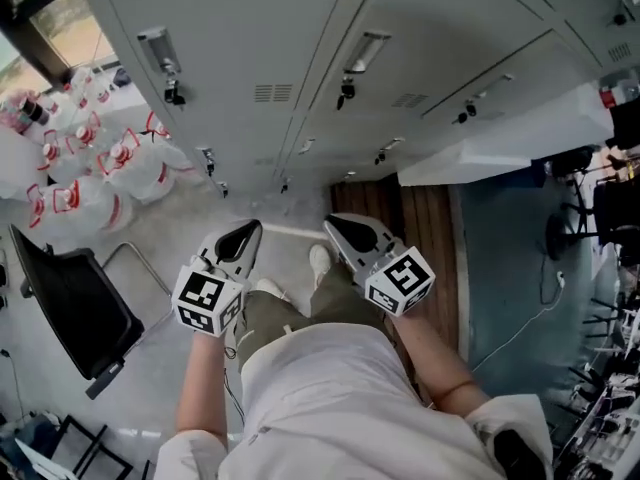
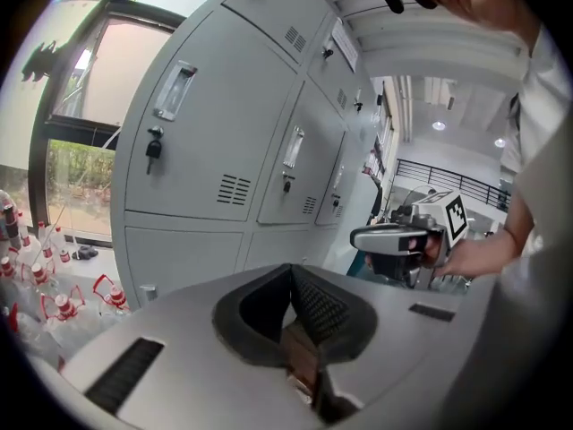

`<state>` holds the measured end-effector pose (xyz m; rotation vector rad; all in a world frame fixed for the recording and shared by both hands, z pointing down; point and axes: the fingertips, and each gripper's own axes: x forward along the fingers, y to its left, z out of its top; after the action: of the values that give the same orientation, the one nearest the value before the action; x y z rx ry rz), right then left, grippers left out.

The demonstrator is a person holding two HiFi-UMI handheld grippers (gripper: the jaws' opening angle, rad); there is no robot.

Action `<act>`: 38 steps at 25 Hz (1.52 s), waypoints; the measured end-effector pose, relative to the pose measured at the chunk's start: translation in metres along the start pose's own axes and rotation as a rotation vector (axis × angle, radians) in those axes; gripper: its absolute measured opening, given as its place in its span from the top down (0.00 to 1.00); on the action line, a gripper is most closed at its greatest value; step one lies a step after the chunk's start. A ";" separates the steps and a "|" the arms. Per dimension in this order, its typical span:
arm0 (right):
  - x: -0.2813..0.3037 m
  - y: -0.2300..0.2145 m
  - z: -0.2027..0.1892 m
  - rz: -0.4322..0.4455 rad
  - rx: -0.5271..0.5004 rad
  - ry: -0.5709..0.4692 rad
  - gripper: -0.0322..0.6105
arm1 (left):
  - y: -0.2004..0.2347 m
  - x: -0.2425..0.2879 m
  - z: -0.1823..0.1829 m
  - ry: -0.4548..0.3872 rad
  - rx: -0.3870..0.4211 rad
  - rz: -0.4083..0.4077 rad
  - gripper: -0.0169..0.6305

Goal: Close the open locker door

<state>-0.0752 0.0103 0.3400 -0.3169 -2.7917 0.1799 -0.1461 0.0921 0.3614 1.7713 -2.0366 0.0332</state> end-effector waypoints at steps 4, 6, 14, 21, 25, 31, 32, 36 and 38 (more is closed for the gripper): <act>-0.023 0.007 0.033 -0.016 -0.009 -0.077 0.93 | -0.028 -0.002 0.034 -0.041 0.037 -0.065 0.97; -0.032 0.011 0.047 -0.017 -0.033 -0.105 0.93 | -0.041 -0.004 0.052 -0.062 0.060 -0.095 0.97; -0.058 0.028 0.088 -0.035 -0.104 -0.196 0.93 | -0.066 -0.030 0.110 -0.187 0.149 -0.105 0.97; -0.067 0.038 0.097 -0.065 -0.149 -0.249 0.93 | -0.068 -0.054 0.114 -0.227 0.183 -0.058 0.97; -0.065 0.040 0.094 -0.077 -0.162 -0.255 0.93 | -0.065 -0.064 0.112 -0.237 0.199 -0.021 0.97; -0.062 0.038 0.090 -0.091 -0.148 -0.269 0.93 | -0.059 -0.071 0.101 -0.218 0.211 0.017 0.97; -0.061 0.039 0.090 -0.088 -0.147 -0.269 0.93 | -0.059 -0.072 0.100 -0.221 0.208 0.020 0.97; -0.056 0.046 0.086 -0.063 -0.178 -0.236 0.93 | -0.058 -0.074 0.095 -0.216 0.199 0.030 0.97; -0.055 0.047 0.084 -0.053 -0.179 -0.230 0.93 | -0.058 -0.075 0.093 -0.215 0.194 0.032 0.97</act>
<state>-0.0434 0.0359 0.2369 -0.2794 -3.0475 -0.0498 -0.1137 0.1245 0.2372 1.9315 -2.2804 0.0537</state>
